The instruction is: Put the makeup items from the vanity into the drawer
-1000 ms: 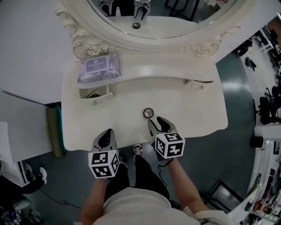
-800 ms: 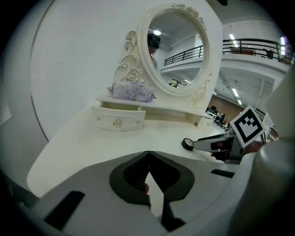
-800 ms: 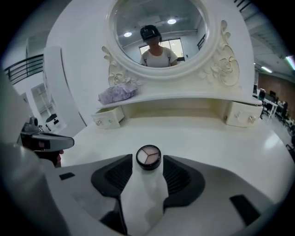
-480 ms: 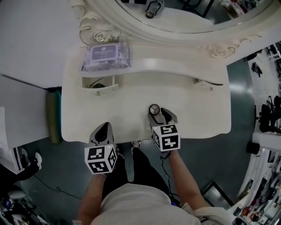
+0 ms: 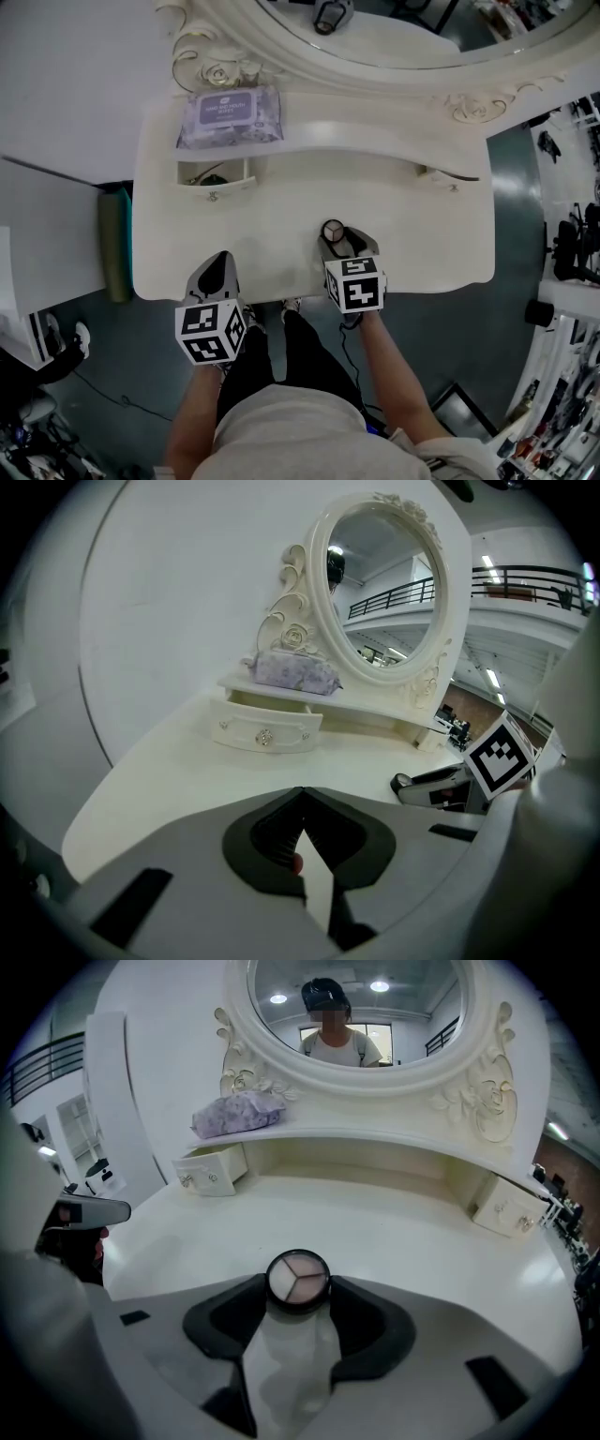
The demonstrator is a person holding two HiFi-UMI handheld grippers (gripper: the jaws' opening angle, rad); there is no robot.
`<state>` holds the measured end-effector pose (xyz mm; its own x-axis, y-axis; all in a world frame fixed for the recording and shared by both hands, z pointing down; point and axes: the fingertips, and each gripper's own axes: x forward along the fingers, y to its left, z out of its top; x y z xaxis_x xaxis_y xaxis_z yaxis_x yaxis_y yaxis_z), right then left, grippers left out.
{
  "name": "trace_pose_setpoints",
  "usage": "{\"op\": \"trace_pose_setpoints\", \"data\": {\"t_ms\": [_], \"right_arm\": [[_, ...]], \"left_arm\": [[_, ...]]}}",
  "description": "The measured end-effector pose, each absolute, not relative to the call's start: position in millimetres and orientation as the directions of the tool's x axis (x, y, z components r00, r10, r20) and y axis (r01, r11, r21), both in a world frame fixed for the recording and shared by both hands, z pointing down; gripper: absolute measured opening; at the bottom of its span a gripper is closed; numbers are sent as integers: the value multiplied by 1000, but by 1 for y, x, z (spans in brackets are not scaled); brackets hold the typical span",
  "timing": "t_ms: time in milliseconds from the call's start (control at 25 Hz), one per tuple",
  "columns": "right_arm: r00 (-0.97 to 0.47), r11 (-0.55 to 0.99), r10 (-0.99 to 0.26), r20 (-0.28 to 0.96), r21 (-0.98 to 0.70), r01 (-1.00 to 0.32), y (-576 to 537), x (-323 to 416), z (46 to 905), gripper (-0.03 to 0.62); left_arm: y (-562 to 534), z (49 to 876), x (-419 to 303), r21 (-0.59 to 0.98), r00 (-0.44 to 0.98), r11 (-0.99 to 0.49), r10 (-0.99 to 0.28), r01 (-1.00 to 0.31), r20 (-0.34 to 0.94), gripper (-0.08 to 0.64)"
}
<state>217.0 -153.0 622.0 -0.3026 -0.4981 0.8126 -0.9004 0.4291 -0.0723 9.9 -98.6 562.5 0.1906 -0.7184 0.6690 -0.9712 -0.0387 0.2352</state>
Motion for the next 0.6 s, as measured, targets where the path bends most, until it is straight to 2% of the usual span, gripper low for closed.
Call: {"op": "trace_pose_setpoints", "data": {"t_ms": [600], "right_arm": [[-317, 391, -564, 762, -91, -916, -146, 197, 588, 224]], "left_arm": [[-96, 550, -11, 246, 223, -79, -733, -966, 643, 5]]}}
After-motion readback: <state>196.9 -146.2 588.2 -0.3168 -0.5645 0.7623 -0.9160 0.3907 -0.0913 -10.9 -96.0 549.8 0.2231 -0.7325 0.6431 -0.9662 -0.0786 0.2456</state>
